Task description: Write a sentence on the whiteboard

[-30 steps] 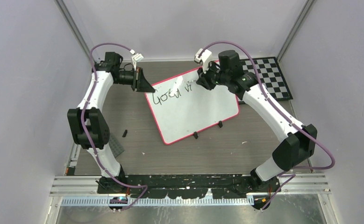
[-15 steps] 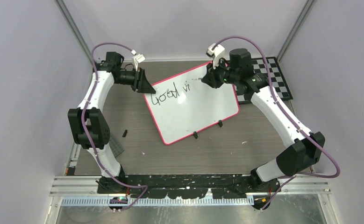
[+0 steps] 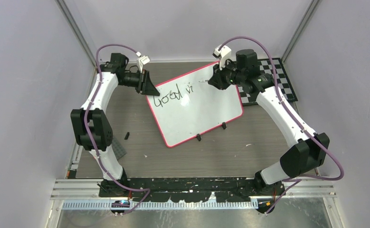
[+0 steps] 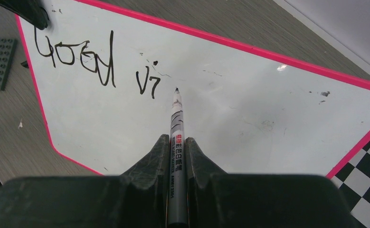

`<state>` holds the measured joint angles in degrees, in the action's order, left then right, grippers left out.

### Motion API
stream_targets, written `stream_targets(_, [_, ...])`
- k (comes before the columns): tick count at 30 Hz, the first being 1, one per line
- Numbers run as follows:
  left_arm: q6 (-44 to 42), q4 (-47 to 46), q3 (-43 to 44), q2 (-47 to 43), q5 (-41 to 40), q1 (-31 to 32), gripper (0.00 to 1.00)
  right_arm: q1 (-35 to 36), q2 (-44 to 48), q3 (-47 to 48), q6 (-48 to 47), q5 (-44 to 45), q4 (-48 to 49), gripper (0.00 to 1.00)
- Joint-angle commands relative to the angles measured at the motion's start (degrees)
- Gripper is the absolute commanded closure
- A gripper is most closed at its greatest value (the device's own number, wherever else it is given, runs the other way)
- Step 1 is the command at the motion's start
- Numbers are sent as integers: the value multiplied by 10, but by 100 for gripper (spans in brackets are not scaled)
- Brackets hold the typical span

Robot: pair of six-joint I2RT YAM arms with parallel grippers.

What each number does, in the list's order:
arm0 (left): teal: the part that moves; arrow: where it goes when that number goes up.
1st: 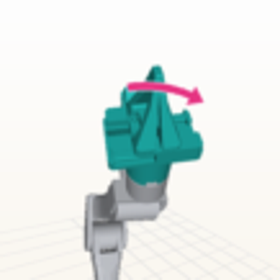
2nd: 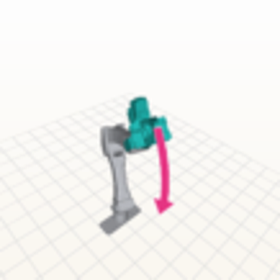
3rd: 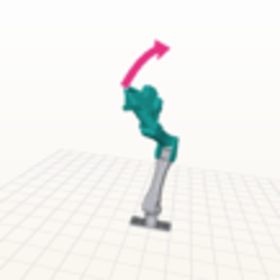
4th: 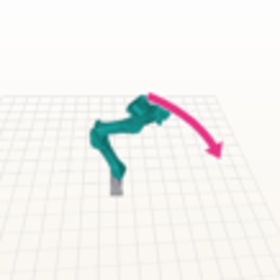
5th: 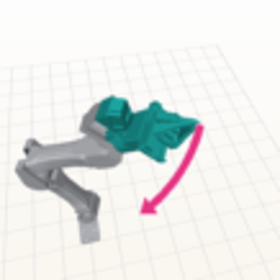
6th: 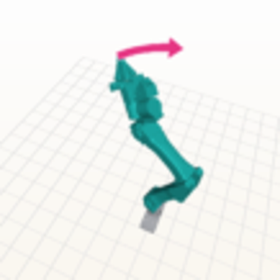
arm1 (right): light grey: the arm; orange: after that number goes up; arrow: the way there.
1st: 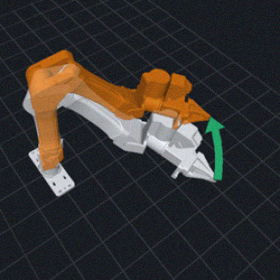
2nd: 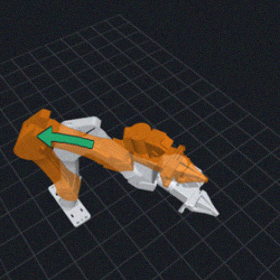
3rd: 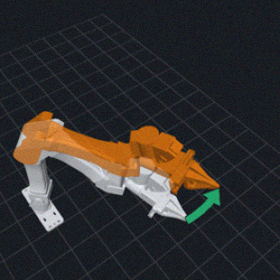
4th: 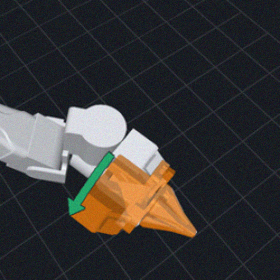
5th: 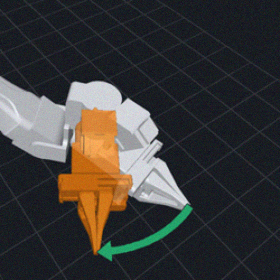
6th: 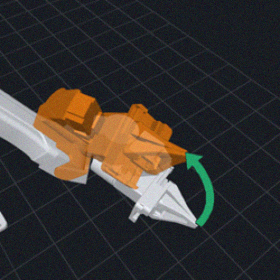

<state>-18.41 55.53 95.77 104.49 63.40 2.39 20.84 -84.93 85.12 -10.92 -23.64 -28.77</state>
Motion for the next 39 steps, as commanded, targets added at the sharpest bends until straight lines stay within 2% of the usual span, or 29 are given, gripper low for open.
stream_targets(1, [2, -18, 13, 5, 6, 5, 67, 8, -5, 9, -28, 1, 13, 100])
stream_targets(7, [2, -18, 17, 9, 4, 7, 77, 26, -22, 18, -52, 23, 14, 100])
stream_targets(16, [-10, -9, 23, 14, 2, 7, 91, 36, -34, 35, -51, 10, 29, 100])
stream_targets(24, [-15, -3, 28, 18, 2, 7, 97, 39, -43, 49, -43, 7, 46, 100])
stream_targets(33, [-19, 0, 25, 17, 1, 7, 99, 39, -58, 52, -62, 23, 39, 100])
stream_targets(39, [-22, 3, 25, 19, -1, 7, 100, 39, -41, 21, -71, 32, 35, 100])
